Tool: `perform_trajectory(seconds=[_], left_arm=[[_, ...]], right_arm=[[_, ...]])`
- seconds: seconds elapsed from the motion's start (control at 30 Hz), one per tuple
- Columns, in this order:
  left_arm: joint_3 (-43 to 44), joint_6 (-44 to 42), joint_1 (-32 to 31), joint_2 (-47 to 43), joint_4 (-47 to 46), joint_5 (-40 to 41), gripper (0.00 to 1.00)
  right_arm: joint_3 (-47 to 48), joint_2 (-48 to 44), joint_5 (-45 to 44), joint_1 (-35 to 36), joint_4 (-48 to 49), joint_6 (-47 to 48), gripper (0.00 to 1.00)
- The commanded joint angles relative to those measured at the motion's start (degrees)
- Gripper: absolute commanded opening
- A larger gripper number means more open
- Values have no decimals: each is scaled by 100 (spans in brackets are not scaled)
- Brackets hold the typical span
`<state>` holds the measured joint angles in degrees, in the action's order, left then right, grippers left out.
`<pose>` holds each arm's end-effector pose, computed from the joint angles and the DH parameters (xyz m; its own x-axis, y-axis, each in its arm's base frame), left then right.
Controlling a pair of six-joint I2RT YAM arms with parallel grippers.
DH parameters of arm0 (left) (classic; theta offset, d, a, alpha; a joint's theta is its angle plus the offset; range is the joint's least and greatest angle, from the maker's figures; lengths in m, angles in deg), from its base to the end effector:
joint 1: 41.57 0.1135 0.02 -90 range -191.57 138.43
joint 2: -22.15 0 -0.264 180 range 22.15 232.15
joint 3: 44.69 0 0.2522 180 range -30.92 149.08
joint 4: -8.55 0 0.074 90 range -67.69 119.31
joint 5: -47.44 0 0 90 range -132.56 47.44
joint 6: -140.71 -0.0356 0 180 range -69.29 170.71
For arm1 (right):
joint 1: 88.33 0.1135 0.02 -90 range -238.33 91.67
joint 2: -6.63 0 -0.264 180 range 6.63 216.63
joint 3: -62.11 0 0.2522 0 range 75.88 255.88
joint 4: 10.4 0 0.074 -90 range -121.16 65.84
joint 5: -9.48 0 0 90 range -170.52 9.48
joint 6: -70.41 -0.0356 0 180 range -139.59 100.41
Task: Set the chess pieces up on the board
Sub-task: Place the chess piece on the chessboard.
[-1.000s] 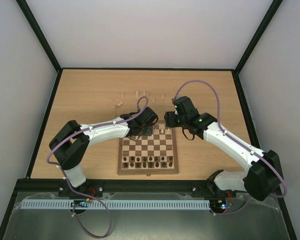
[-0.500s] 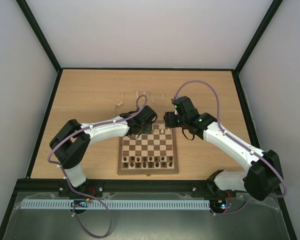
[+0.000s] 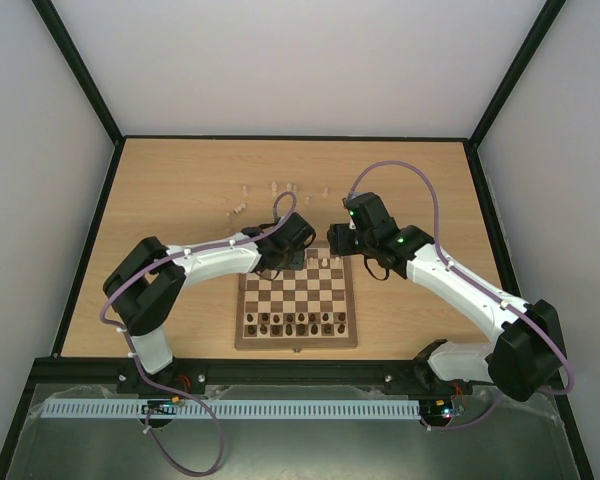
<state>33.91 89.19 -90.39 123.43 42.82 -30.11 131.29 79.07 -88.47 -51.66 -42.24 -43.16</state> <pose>0.2452 -0.2686 0.1840 -0.8412 0.0387 -0.5394 0.1713 0.9651 -0.1979 0.2288 0.1642 0.2880 -0.6229 0.0299 -0.7817 -0.2745 0.9274 0.2543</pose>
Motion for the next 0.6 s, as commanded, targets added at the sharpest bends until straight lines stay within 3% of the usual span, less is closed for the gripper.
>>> perform_trajectory(seconds=[0.0, 0.37, 0.57], left_arm=[[-59, 11, 14, -36, 98, 38, 25], [124, -45, 109, -699, 579, 453, 41], [-190, -234, 894, -1191, 594, 428, 53]], right_arm=[[-87, 63, 40, 25, -62, 2, 68], [-91, 73, 65, 27, -45, 0, 68], [-95, 12, 18, 25, -46, -17, 69]])
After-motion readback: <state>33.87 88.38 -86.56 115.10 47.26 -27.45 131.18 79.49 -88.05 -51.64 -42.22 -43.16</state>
